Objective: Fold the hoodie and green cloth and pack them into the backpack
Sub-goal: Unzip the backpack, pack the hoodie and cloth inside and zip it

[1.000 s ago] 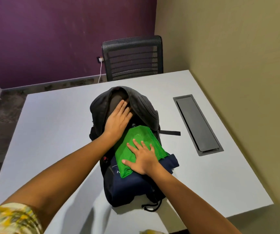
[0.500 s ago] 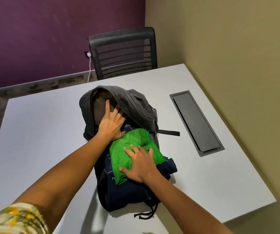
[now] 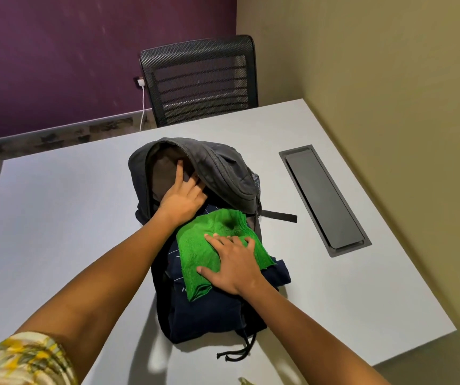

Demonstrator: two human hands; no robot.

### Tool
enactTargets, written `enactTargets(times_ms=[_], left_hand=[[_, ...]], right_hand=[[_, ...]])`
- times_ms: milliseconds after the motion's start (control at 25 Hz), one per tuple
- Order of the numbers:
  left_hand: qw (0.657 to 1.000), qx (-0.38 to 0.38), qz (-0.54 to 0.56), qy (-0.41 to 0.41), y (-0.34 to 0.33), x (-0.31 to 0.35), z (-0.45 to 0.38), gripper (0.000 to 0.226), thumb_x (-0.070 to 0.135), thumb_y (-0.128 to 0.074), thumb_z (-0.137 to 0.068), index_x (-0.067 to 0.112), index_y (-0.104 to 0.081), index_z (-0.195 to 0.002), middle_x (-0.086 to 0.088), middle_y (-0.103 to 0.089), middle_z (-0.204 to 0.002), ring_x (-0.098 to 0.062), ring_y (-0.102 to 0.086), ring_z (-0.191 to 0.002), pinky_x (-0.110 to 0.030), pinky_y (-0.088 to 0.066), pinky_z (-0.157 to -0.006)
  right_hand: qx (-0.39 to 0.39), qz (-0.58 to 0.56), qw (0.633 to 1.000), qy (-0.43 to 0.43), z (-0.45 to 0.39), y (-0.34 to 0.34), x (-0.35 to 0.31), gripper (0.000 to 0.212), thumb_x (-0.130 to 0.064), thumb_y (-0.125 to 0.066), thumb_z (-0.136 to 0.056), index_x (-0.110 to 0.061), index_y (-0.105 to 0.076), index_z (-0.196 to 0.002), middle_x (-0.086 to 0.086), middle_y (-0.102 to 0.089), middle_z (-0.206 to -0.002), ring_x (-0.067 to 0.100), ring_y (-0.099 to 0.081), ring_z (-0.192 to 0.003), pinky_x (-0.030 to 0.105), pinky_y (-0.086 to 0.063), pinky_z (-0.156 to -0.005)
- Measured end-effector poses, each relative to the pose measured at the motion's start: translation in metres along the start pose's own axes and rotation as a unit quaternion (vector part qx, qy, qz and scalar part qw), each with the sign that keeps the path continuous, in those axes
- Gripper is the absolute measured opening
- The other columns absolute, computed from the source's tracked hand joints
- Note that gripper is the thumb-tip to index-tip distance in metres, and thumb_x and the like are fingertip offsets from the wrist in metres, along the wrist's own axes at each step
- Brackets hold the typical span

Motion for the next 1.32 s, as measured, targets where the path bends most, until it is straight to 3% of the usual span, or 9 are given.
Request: enactTargets(times_ms=[120,240,560,840,920,1000,1080,1200,1320], left_hand=[[0.999,0.036,0.027,0.008,0.014,-0.007,-0.005,0.027,0.016,-0.056,-0.086,0.012,-0.077,-0.102,-0.017,-0.065,-0.122,-0.044,-0.044,-0.128,-0.079,0.012,-0.104],[0.994,0.072,0.077,0.013,0.033,-0.02,-0.003,0.015,0.013,-0.075,-0.075,0.012,-0.078,-0.09,-0.009,-0.07,-0.09,-0.039,-0.063,-0.103,-0.083,-0.019,-0.101],[0.963,0.086,0.253,0.036,0.074,-0.044,-0.008,0.022,0.02,-0.053,-0.095,0.008,-0.067,-0.084,-0.015,-0.068,-0.088,-0.039,-0.063,-0.093,-0.055,-0.029,-0.107],[0.953,0.024,0.288,0.09,0.069,-0.065,0.0,0.026,0.02,-0.052,-0.098,0.005,-0.062,-0.08,-0.018,-0.065,-0.09,-0.039,-0.06,-0.098,-0.054,-0.028,-0.107],[0.954,0.008,0.286,0.085,0.068,-0.059,0.001,0.026,0.02,-0.052,-0.097,0.008,-0.059,-0.075,-0.014,-0.062,-0.084,-0.037,-0.06,-0.096,-0.056,-0.026,-0.111],[0.955,-0.011,0.288,0.076,0.063,-0.052,0.006,0.028,0.019,-0.051,-0.097,0.01,-0.054,-0.07,-0.007,-0.051,-0.075,-0.034,-0.059,-0.092,-0.056,-0.028,-0.109],[0.956,-0.023,0.284,0.072,0.057,-0.049,0.012,0.029,0.018,-0.05,-0.098,0.009,-0.052,-0.07,-0.003,-0.041,-0.07,-0.033,-0.055,-0.084,-0.052,-0.033,-0.103],[0.948,-0.016,0.311,0.06,0.063,-0.045,0.012,0.032,0.017,-0.051,-0.098,0.007,-0.048,-0.067,-0.005,-0.038,-0.067,-0.028,-0.04,-0.07,-0.054,-0.036,-0.097],[0.933,0.031,0.353,0.058,0.075,-0.046,0.005,0.038,0.018,-0.055,-0.096,0.007,-0.046,-0.061,-0.005,-0.036,-0.059,-0.026,-0.036,-0.064,-0.058,-0.041,-0.087]], right_hand=[[0.018,0.01,1.0,0.0,-0.007,0.005,0.004,0.087,-0.083,-0.033,-0.08,-0.04,-0.02,-0.154,-0.003,-0.017,-0.165,0.03,-0.012,-0.151,0.067,-0.001,-0.113],[-0.014,0.036,0.999,-0.014,-0.025,0.004,0.011,0.1,-0.094,-0.021,-0.071,-0.045,0.0,-0.155,-0.004,0.016,-0.165,0.035,0.015,-0.149,0.075,0.01,-0.108],[-0.164,0.01,0.983,-0.077,-0.085,0.009,0.028,0.11,-0.096,-0.031,-0.068,-0.035,-0.01,-0.157,-0.007,0.006,-0.166,0.037,0.003,-0.152,0.072,0.003,-0.113],[-0.113,0.011,0.973,-0.201,-0.058,-0.001,-0.032,0.134,-0.087,-0.053,-0.066,-0.011,0.008,-0.157,0.02,0.02,-0.161,0.053,0.013,-0.145,0.079,0.006,-0.103],[-0.101,0.047,0.964,-0.242,-0.058,-0.016,-0.02,0.133,-0.071,-0.069,-0.07,-0.001,0.006,-0.155,0.029,0.011,-0.16,0.059,-0.005,-0.143,0.078,-0.008,-0.105],[-0.074,0.083,0.965,-0.238,-0.065,-0.021,-0.009,0.109,-0.054,-0.079,-0.07,0.006,-0.032,-0.148,0.034,-0.031,-0.152,0.057,-0.046,-0.125,0.07,-0.037,-0.098],[-0.024,0.127,0.976,-0.176,-0.08,-0.007,-0.01,0.066,-0.035,-0.082,-0.062,0.001,-0.07,-0.116,0.023,-0.069,-0.115,0.041,-0.07,-0.089,0.051,-0.056,-0.074],[0.082,0.083,0.984,-0.133,-0.103,0.04,-0.006,0.026,-0.017,-0.077,-0.061,-0.006,-0.073,-0.085,0.013,-0.069,-0.079,0.03,-0.067,-0.065,0.034,-0.052,-0.059],[0.079,0.03,0.986,-0.145,-0.108,0.037,-0.006,0.039,-0.02,-0.069,-0.077,0.0,-0.067,-0.11,0.022,-0.067,-0.102,0.04,-0.066,-0.086,0.041,-0.053,-0.078]])
Point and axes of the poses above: each hand's wrist, its own z-axis away from the middle knuckle, its own y-axis out of the back of the hand, x = y × z, the point moved 10 cm from there along -z, towards the middle knuckle
